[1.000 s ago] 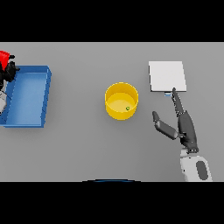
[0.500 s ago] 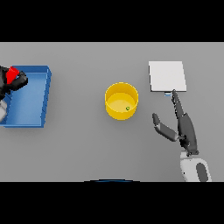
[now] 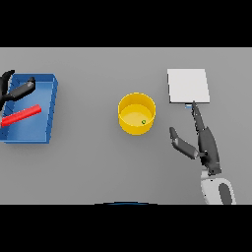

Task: Pick up the red beaker and tilt it to pour out 1 green nut into yellow bowl. Pick up the yellow bowl and place it on the metallic measuring scale.

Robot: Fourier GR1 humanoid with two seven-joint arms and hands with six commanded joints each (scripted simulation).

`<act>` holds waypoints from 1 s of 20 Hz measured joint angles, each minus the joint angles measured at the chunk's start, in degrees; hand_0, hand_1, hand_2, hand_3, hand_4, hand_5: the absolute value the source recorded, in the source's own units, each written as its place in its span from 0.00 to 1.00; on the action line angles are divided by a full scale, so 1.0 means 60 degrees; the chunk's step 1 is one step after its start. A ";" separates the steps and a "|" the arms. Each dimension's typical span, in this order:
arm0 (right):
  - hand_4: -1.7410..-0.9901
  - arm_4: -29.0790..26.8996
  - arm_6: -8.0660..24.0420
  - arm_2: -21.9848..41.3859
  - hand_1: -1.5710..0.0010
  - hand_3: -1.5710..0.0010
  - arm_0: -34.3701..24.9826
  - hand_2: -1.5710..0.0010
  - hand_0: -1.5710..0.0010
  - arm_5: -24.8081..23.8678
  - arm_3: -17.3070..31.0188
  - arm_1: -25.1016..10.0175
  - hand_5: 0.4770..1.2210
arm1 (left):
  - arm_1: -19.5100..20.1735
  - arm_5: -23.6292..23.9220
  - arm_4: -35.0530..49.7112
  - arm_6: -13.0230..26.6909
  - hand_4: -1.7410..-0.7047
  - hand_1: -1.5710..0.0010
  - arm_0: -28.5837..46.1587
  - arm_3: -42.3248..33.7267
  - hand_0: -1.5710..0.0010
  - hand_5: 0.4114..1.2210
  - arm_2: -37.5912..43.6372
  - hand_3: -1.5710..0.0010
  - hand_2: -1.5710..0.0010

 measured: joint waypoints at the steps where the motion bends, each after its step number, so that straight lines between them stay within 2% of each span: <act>1: 0.73 0.0066 0.0036 0.0012 1.00 1.00 -0.0031 1.00 1.00 -0.0019 0.0008 -0.0029 0.25 | -0.0007 0.0019 -0.0008 -0.0085 0.92 0.95 -0.0102 0.0061 0.94 0.32 0.0062 0.95 0.95; 4: 0.72 0.0590 0.0066 0.0179 1.00 1.00 -0.0021 1.00 1.00 -0.0213 0.0056 -0.0116 0.25 | -0.0212 0.0184 0.0035 -0.0503 0.92 0.97 -0.0190 0.0284 0.97 0.32 0.0216 0.97 0.97; 6: 0.77 0.0554 0.0043 0.0281 1.00 1.00 -0.0172 1.00 1.00 0.0123 -0.0034 -0.0314 0.29 | -0.0242 0.0287 -0.0004 -0.0679 0.93 0.98 -0.0170 0.0251 0.98 0.33 0.0225 0.98 0.98; 8: 0.72 0.0655 -0.0152 0.0465 1.00 1.00 -0.0595 1.00 1.00 0.0589 0.0097 -0.0667 0.31 | -0.0222 0.0339 0.0031 -0.0613 0.93 0.99 -0.0151 0.0168 0.99 0.35 0.0238 0.99 0.99; 11: 0.65 0.1093 0.0140 0.0795 1.00 1.00 -0.1375 1.00 1.00 0.1203 0.0196 -0.1263 0.30 | -0.0317 0.0390 0.0078 -0.0637 0.92 0.99 -0.0093 0.0161 0.99 0.36 0.0219 0.99 0.99; 13: 0.62 0.1742 0.0610 0.1131 1.00 1.00 -0.1976 1.00 1.00 0.1477 0.0370 -0.1661 0.28 | -0.0400 0.0370 0.0110 -0.0691 0.91 1.00 -0.0028 0.0245 1.00 0.37 0.0191 1.00 1.00; 15: 0.61 0.2484 0.0724 0.1543 1.00 1.00 -0.2596 1.00 1.00 0.1764 0.0613 -0.2131 0.26 | -0.0390 0.0305 0.0130 -0.0593 0.91 1.00 -0.0168 0.0221 1.00 0.37 0.0201 1.00 1.00; 16: 0.62 0.2882 0.0489 0.1827 1.00 1.00 -0.2876 1.00 1.00 0.1899 0.0780 -0.2363 0.26 | -0.0421 0.0317 0.0086 -0.0563 0.91 1.00 -0.0231 0.0247 1.00 0.37 0.0175 1.00 1.00; 18: 0.62 0.3477 0.0453 0.2246 1.00 1.00 -0.3534 1.00 1.00 0.2308 0.1068 -0.2794 0.25 | -0.0366 0.0358 0.0066 -0.0500 0.92 1.00 -0.0199 0.0188 1.00 0.38 0.0159 1.00 1.00; 20: 0.63 0.3890 0.0182 0.2671 1.00 1.00 -0.4016 1.00 1.00 0.2560 0.1382 -0.2929 0.25 | -0.0390 0.0299 0.0068 -0.0599 0.91 1.00 -0.0209 0.0268 1.00 0.38 0.0157 1.00 1.00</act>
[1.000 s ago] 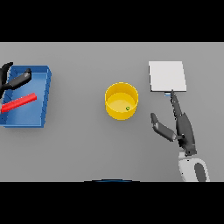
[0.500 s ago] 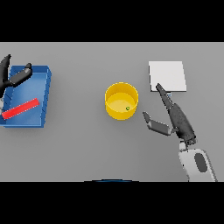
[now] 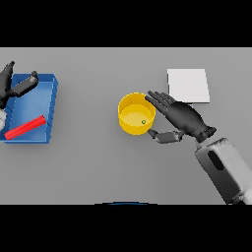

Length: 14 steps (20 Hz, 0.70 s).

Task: Pick up the red beaker and tilt it to pour out 1 green nut into yellow bowl. Pick up the yellow bowl and place it on the metallic measuring scale.

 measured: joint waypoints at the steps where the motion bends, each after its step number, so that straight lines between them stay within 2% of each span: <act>1: 0.63 0.0139 -0.0066 0.0151 1.00 1.00 -0.0285 1.00 1.00 0.0103 0.0235 -0.0008 0.24 | -0.0053 0.0053 -0.0033 0.0046 0.91 1.00 -0.0034 -0.0006 1.00 0.38 -0.0030 1.00 1.00; 4: 0.62 0.0304 -0.0250 0.0526 1.00 1.00 -0.0961 1.00 1.00 0.0531 0.0780 0.0079 0.25 | 0.0004 0.0048 -0.0040 0.0079 0.91 1.00 -0.0011 -0.0017 1.00 0.38 -0.0040 1.00 1.00; 8: 0.64 0.0547 -0.0802 0.0969 1.00 1.00 -0.1666 1.00 1.00 0.1115 0.1465 -0.0143 0.28 | 0.0114 -0.0041 -0.0040 -0.0076 0.91 1.00 -0.0016 -0.0010 1.00 0.38 -0.0002 1.00 1.00; 14: 0.65 0.0737 -0.1020 0.1521 1.00 1.00 -0.2432 1.00 1.00 0.1599 0.2547 0.0298 0.27 | -0.0004 -0.0122 -0.0030 -0.0126 0.91 1.00 -0.0114 0.0092 1.00 0.40 -0.0028 1.00 1.00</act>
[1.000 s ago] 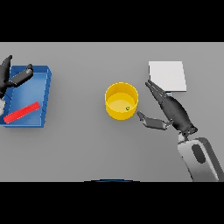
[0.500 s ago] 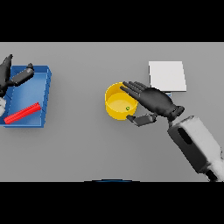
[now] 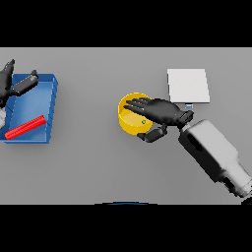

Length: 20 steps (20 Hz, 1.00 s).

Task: Pick up the red beaker and tilt it to pour out 1 green nut into yellow bowl. Pick up the yellow bowl and place it on the metallic measuring scale.

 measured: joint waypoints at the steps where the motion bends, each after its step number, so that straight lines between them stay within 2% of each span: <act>1: 0.64 0.0095 0.0016 0.0103 1.00 1.00 -0.0079 1.00 1.00 0.0027 0.0219 0.0055 0.27 | 0.0064 0.0048 -0.0014 -0.0057 0.91 1.00 0.0093 -0.0098 1.00 0.40 -0.0010 1.00 1.00; 4: 0.60 0.0242 -0.0175 0.0342 1.00 1.00 -0.0336 1.00 1.00 0.0180 0.0757 0.0130 0.26 | 0.0076 -0.0052 0.0011 -0.0037 0.91 1.00 0.0037 0.0076 1.00 0.40 0.0031 1.00 1.00; 8: 0.58 0.0375 -0.0038 0.0527 1.00 1.00 -0.0645 1.00 1.00 0.0460 0.1126 0.0217 0.27 | 0.0086 -0.0050 0.0063 -0.0022 0.91 1.00 0.0055 0.0027 1.00 0.40 0.0056 1.00 1.00; 11: 0.58 0.0535 -0.0008 0.0801 1.00 1.00 -0.0762 1.00 1.00 0.0769 0.1219 0.0227 0.32 | 0.0170 0.0017 -0.0010 -0.0046 0.91 1.00 0.0098 -0.0137 1.00 0.39 0.0017 1.00 1.00; 12: 0.58 0.0553 0.0193 0.0790 1.00 0.99 -0.0873 1.00 1.00 0.0750 0.1305 0.0371 0.34 | 0.0041 -0.0009 -0.0022 0.0029 0.91 1.00 0.0051 0.0046 1.00 0.39 -0.0021 1.00 1.00; 14: 0.54 0.0603 0.0263 0.0824 0.97 0.94 -0.0890 0.96 0.99 0.0780 0.1410 0.0364 0.41 | 0.0004 -0.0023 -0.0023 -0.0051 0.92 1.00 -0.0030 0.0052 1.00 0.39 -0.0002 1.00 1.00; 15: 0.50 0.0688 0.0361 0.0868 0.93 0.90 -0.0979 0.91 0.94 0.0736 0.1485 0.0412 0.46 | 0.0007 -0.0050 -0.0012 -0.0113 0.92 1.00 -0.0039 0.0103 1.00 0.39 0.0020 1.00 1.00; 16: 0.47 0.0730 0.0264 0.0986 0.85 0.84 -0.0909 0.85 0.84 0.0823 0.1411 0.0382 0.57 | 0.0093 0.0003 0.0012 -0.0107 0.91 1.00 0.0017 0.0003 1.00 0.38 0.0059 1.00 1.00; 17: 0.42 0.0818 0.0267 0.1034 0.72 0.77 -0.0995 0.75 0.68 0.0752 0.1477 0.0445 0.66 | 0.0086 0.0031 -0.0006 -0.0072 0.91 1.00 0.0014 -0.0013 1.00 0.38 0.0044 1.00 1.00; 18: 0.34 0.0812 0.0144 0.1065 0.58 0.70 -0.0935 0.60 0.54 0.0746 0.1466 0.0394 0.72 | 0.0133 0.0018 -0.0010 -0.0125 0.91 1.00 0.0014 0.0037 1.00 0.39 0.0078 1.00 1.00; 20: 0.23 0.0732 0.0112 0.1018 0.37 0.56 -0.1045 0.39 0.35 0.1114 0.1422 0.0232 0.82 | 0.0156 0.0001 0.0030 -0.0091 0.91 1.00 0.0061 0.0052 1.00 0.39 0.0098 1.00 1.00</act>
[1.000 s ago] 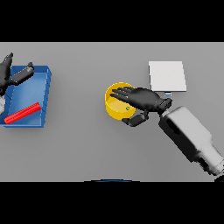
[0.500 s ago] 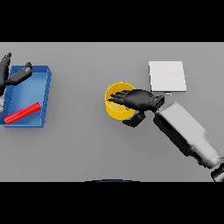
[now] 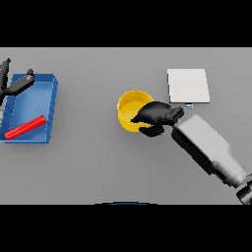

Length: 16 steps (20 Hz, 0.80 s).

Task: Pick up the red beaker and tilt it to pour out 1 green nut into yellow bowl. Pick up the yellow bowl and place it on the metallic measuring scale.

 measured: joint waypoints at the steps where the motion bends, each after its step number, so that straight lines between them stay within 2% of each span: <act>1: 0.18 -0.0094 -0.0062 0.0015 0.30 0.45 0.0078 0.31 0.28 0.0111 -0.0099 -0.0069 0.86 | 0.0015 0.0063 0.0025 0.0052 0.91 1.00 0.0028 -0.0140 1.00 0.39 0.0007 1.00 1.00; 3: 0.12 -0.0210 0.0254 0.0028 0.19 0.35 0.0096 0.20 0.18 0.0342 -0.0216 -0.0062 0.91 | 0.0100 -0.0005 0.0003 0.0063 0.91 1.00 -0.0026 -0.0225 1.00 0.39 -0.0007 1.00 1.00; 5: 0.08 -0.0309 0.0526 0.0044 0.12 0.27 0.0136 0.16 0.11 0.0477 -0.0372 -0.0090 0.94 | 0.0014 0.0027 0.0008 0.0110 0.91 1.00 -0.0018 -0.0153 1.00 0.39 -0.0025 1.00 1.00; 6: 0.06 -0.0346 0.0598 0.0074 0.10 0.26 0.0173 0.14 0.09 0.0504 -0.0492 -0.0145 0.95 | -0.0041 -0.0027 0.0020 0.0154 0.91 1.00 -0.0112 -0.0055 1.00 0.39 -0.0014 1.00 1.00; 7: 0.05 -0.0405 0.0416 0.0056 0.08 0.25 0.0117 0.12 0.07 0.0428 -0.0373 -0.0163 0.96 | -0.0009 -0.0005 0.0020 0.0094 0.90 1.00 -0.0092 -0.0093 1.00 0.39 0.0002 1.00 1.00; 9: 0.03 -0.0441 0.0492 0.0102 0.05 0.25 0.0178 0.07 0.05 0.0338 -0.0496 -0.0227 0.98 | -0.0011 0.0074 0.0035 0.0080 0.90 1.00 -0.0038 -0.0215 1.00 0.39 0.0001 1.00 1.00; 10: 0.03 -0.0519 0.0318 0.0088 0.04 0.24 0.0154 0.08 0.04 0.0413 -0.0591 -0.0341 0.98 | -0.0036 0.0106 0.0014 0.0118 0.91 1.00 0.0006 -0.0272 1.00 0.39 -0.0047 1.00 1.00; 12: 0.02 -0.0714 0.0293 -0.0054 0.03 0.24 0.0079 0.05 0.02 0.0559 -0.0930 -0.0522 0.99 | 0.0078 0.0034 0.0021 0.0089 0.91 1.00 0.0011 -0.0310 1.00 0.39 -0.0025 1.00 1.00; 15: 0.01 -0.1054 0.0493 -0.0314 0.01 0.12 -0.0093 0.04 0.01 0.1004 -0.1514 -0.0762 0.99 | 0.0117 0.0045 0.0010 0.0138 0.91 1.00 0.0010 -0.0385 1.00 0.38 -0.0040 1.00 1.00; 16: 0.02 -0.1110 0.0527 -0.0374 0.01 0.14 -0.0145 0.03 0.01 0.1123 -0.1725 -0.0897 1.00 | 0.0183 0.0036 -0.0013 0.0097 0.91 1.00 0.0012 -0.0372 1.00 0.38 -0.0022 1.00 1.00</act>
